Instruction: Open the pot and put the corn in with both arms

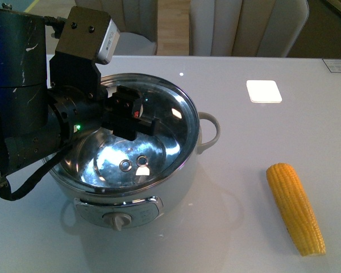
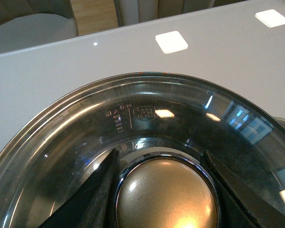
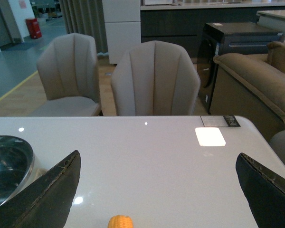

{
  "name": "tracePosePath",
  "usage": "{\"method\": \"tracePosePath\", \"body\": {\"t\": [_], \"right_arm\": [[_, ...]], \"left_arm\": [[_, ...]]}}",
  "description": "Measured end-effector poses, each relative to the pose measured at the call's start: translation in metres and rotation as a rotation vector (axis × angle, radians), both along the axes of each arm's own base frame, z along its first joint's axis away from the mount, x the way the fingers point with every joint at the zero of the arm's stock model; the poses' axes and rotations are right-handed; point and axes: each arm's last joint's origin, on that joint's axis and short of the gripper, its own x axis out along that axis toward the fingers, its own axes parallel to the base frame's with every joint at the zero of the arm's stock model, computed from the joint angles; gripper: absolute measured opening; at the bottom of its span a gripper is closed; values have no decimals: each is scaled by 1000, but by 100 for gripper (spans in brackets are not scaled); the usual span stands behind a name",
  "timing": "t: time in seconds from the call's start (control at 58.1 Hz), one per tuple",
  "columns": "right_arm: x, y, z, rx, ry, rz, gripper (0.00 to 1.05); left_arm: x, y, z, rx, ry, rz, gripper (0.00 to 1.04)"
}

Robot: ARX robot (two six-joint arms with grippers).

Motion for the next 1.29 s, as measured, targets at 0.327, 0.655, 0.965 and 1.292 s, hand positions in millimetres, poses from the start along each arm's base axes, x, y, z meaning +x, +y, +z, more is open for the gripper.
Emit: {"method": "tracePosePath", "body": {"t": [0.327, 0.655, 0.965, 1.292], "right_arm": [[0, 0, 0, 0, 0, 0, 96], [0, 0, 0, 0, 0, 0, 96], [0, 0, 0, 0, 0, 0, 96], [0, 0, 0, 0, 0, 0, 96]], "left_arm": [[-1, -1, 8, 10, 5, 8, 44], [1, 6, 56, -28, -61, 22, 44], [1, 54, 103, -81, -200, 129, 44], [-21, 176, 67, 0, -189, 412, 44]]}}
